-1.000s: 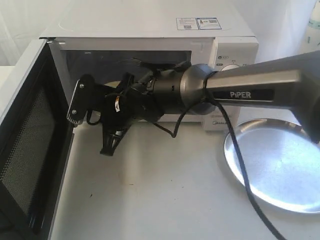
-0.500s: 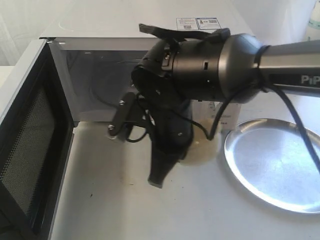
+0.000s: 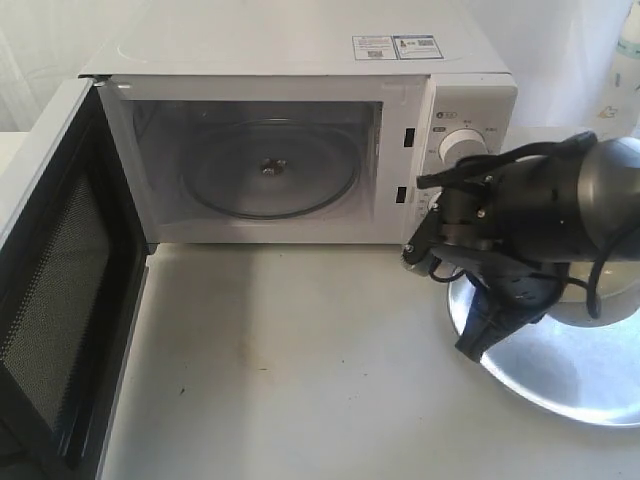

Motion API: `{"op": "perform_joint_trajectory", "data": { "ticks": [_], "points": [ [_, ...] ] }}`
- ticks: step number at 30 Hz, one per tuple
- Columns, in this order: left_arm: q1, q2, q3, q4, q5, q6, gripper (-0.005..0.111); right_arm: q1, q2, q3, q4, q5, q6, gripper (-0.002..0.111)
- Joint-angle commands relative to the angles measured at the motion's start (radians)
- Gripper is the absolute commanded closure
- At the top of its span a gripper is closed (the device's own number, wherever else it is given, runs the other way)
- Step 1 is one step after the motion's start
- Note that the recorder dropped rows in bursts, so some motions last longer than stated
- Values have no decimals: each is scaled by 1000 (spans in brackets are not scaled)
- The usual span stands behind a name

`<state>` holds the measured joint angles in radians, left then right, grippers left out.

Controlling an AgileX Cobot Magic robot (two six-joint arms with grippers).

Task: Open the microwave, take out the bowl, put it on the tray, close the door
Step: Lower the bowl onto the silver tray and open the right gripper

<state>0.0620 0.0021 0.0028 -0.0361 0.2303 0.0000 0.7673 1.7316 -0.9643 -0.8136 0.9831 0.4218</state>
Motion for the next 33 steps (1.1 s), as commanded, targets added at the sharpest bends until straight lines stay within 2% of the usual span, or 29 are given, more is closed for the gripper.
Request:
{"op": "perform_joint_trajectory", "data": {
  "ticks": [1, 8, 14, 17, 23, 25, 28, 32, 33],
  "points": [
    [-5, -2, -3, -9, 2, 0, 107, -71, 24, 48, -91, -184, 79, 108],
    [-5, -2, -3, -9, 2, 0, 107, -91, 27, 48, -311, -222, 249, 108],
    [-5, -2, -3, -9, 2, 0, 107, -100, 27, 48, -348, -307, 256, 100],
    [-5, -2, -3, -9, 2, 0, 107, -107, 27, 48, -367, -338, 273, 92],
    [-5, -2, -3, -9, 2, 0, 107, -110, 27, 48, -392, -239, 371, 62],
    [-5, -2, -3, -9, 2, 0, 107, -110, 16, 48, -394, -183, 371, 66],
    [-5, -2, -3, -9, 2, 0, 107, -90, -34, 48, -385, -150, 383, 83],
    [-5, -2, -3, -9, 2, 0, 107, -14, -164, 36, -383, -209, 393, 108],
    [-5, -2, -3, -9, 2, 0, 107, 21, -202, 24, -380, -239, 393, 108]
  ]
}}
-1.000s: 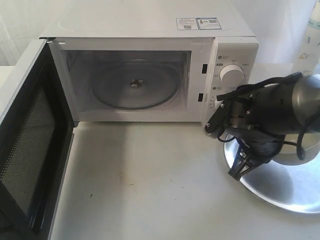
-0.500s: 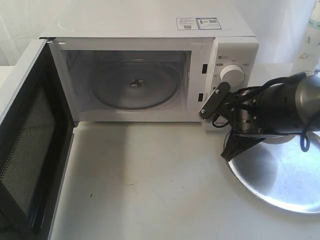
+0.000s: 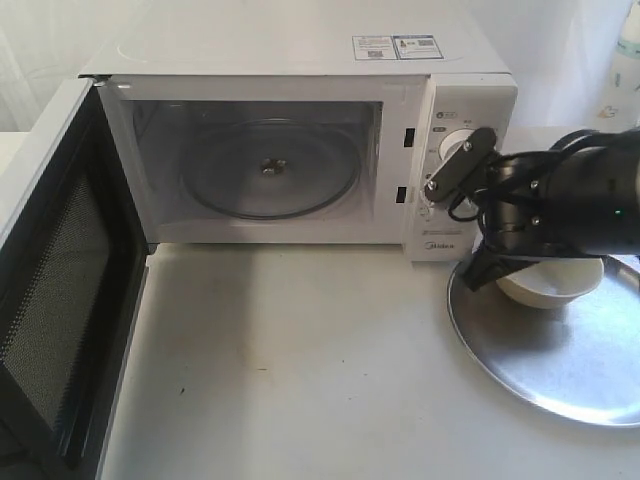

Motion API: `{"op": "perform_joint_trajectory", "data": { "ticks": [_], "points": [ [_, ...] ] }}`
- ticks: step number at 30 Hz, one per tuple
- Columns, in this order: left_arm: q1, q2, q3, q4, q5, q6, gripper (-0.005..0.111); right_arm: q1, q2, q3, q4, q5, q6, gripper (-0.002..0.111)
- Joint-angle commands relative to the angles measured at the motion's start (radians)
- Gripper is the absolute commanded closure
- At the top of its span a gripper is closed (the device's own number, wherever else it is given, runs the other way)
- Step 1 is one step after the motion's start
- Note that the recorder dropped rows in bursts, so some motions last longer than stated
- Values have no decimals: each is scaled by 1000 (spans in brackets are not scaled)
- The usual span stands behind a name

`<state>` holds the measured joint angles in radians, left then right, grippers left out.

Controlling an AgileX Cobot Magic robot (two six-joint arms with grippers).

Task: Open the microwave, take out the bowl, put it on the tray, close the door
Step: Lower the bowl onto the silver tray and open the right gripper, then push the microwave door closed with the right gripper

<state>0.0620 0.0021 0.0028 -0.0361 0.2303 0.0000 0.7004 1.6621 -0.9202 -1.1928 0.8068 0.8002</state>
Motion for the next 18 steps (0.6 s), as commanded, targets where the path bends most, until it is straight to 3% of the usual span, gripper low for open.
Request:
{"op": "perform_joint_trajectory", "data": {
  "ticks": [1, 2, 5, 7, 9, 12, 18],
  "points": [
    [-5, -2, -3, -9, 2, 0, 107, 120, -161, -36, -1, -99, 14, 108],
    [-5, -2, -3, -9, 2, 0, 107, 161, -193, -57, -1, -159, 14, 108],
    [-5, -2, -3, -9, 2, 0, 107, 273, -226, -134, -52, -563, 4, 108],
    [-5, -2, -3, -9, 2, 0, 107, 341, -193, -218, -173, -855, -23, 108],
    [-5, -2, -3, -9, 2, 0, 107, 410, -133, -329, -256, -1011, -40, 108],
    [-5, -2, -3, -9, 2, 0, 107, 503, -9, -530, -237, -1007, -38, 108],
    [-5, -2, -3, -9, 2, 0, 107, 608, 255, -801, -244, -822, -58, 108]
  ]
}}
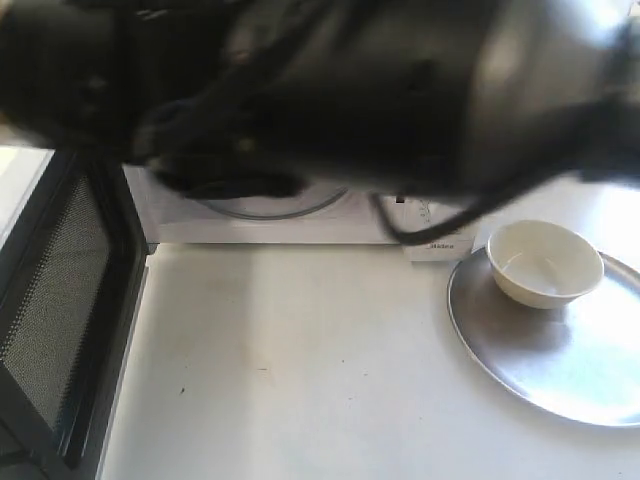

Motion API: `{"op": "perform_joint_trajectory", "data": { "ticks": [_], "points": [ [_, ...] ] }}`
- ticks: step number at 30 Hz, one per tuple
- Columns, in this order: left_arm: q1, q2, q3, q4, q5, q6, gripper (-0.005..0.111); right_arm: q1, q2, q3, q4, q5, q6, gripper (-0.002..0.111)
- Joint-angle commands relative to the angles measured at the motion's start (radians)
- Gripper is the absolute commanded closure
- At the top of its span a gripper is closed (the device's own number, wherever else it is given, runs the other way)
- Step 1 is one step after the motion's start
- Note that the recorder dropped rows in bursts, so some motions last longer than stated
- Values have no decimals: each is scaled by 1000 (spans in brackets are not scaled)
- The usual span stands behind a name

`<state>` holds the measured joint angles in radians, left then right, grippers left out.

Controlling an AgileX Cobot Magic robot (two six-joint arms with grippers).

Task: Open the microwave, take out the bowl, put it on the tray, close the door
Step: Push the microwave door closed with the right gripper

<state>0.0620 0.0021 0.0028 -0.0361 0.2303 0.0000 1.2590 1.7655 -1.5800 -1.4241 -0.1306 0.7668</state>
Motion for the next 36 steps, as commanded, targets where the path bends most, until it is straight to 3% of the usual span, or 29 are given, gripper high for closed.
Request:
{"op": "perform_joint_trajectory", "data": {
  "ticks": [1, 2, 3, 4, 5, 6, 7, 9, 17, 24, 31, 36],
  "points": [
    [-5, -2, -3, -9, 2, 0, 107, 60, 183, -168, -14, 137, -58, 108],
    [-5, -2, -3, -9, 2, 0, 107, 69, 203, -181, -27, 171, -108, 108],
    [-5, -2, -3, -9, 2, 0, 107, 96, 234, -186, -63, 337, -314, 108],
    [-5, -2, -3, -9, 2, 0, 107, 108, 245, -186, -59, 445, -399, 108],
    [-5, -2, -3, -9, 2, 0, 107, 129, 271, -186, -54, 738, -581, 108],
    [-5, -2, -3, -9, 2, 0, 107, 134, 282, -186, -54, 852, -642, 108],
    [-5, -2, -3, -9, 2, 0, 107, 131, 298, -186, -64, 1115, -728, 108],
    [-5, -2, -3, -9, 2, 0, 107, 88, 304, -186, -126, 1352, -730, 108],
    [-5, -2, -3, -9, 2, 0, 107, -149, 268, -182, -91, 1352, -484, 108],
    [-5, -2, -3, -9, 2, 0, 107, -238, 268, -139, -101, 1352, -431, 108],
    [-5, -2, -3, -9, 2, 0, 107, -393, 268, -124, -147, 1352, -274, 108],
    [-5, -2, -3, -9, 2, 0, 107, -416, 268, -106, -147, 1320, -170, 108]
  ]
}}
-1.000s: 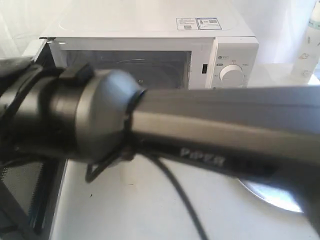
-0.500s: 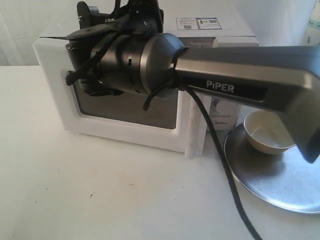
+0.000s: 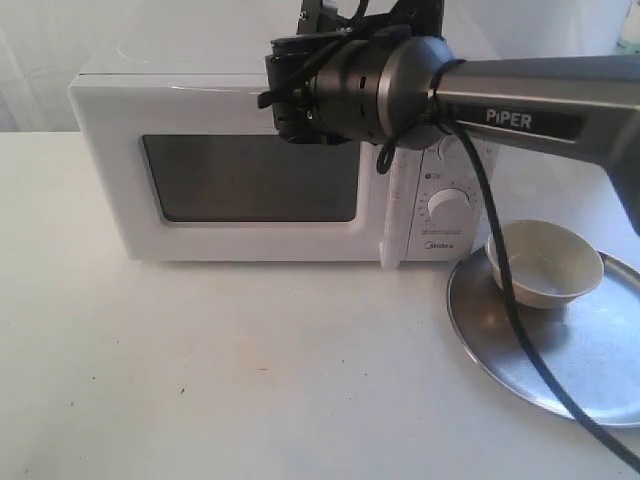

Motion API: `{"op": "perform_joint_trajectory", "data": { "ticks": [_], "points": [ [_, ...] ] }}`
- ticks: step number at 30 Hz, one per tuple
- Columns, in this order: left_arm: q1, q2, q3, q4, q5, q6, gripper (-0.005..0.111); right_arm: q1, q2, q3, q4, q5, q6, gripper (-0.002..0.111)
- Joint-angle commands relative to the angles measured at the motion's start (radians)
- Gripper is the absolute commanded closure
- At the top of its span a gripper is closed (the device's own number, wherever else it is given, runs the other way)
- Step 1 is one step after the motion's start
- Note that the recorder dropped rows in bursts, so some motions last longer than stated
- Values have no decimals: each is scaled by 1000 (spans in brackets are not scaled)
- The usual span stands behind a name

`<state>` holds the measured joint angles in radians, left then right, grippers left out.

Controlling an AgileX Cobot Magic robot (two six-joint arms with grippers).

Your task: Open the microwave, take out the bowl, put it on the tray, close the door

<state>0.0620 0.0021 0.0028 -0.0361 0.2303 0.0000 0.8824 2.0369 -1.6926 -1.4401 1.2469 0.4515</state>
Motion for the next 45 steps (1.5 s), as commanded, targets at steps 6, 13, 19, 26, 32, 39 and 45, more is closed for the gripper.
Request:
{"op": "perform_joint_trajectory", "data": {
  "ticks": [6, 13, 19, 26, 32, 39, 45],
  "points": [
    [-5, -2, -3, -9, 2, 0, 107, 30, -134, 145, -129, -53, 186, 108],
    [-5, -2, -3, -9, 2, 0, 107, 148, -537, 512, 6, -203, 338, 108],
    [-5, -2, -3, -9, 2, 0, 107, 216, -876, 928, 247, -590, 342, 108],
    [-5, -2, -3, -9, 2, 0, 107, 216, -1100, 1146, 445, -615, 881, 108],
    [-5, -2, -3, -9, 2, 0, 107, 216, -1128, 1146, 453, -615, 933, 108],
    [-5, -2, -3, -9, 2, 0, 107, 225, -1161, 1153, 466, -629, 1015, 108],
    [-5, -2, -3, -9, 2, 0, 107, 108, -1363, 1287, 407, -925, 1252, 108]
  ]
}}
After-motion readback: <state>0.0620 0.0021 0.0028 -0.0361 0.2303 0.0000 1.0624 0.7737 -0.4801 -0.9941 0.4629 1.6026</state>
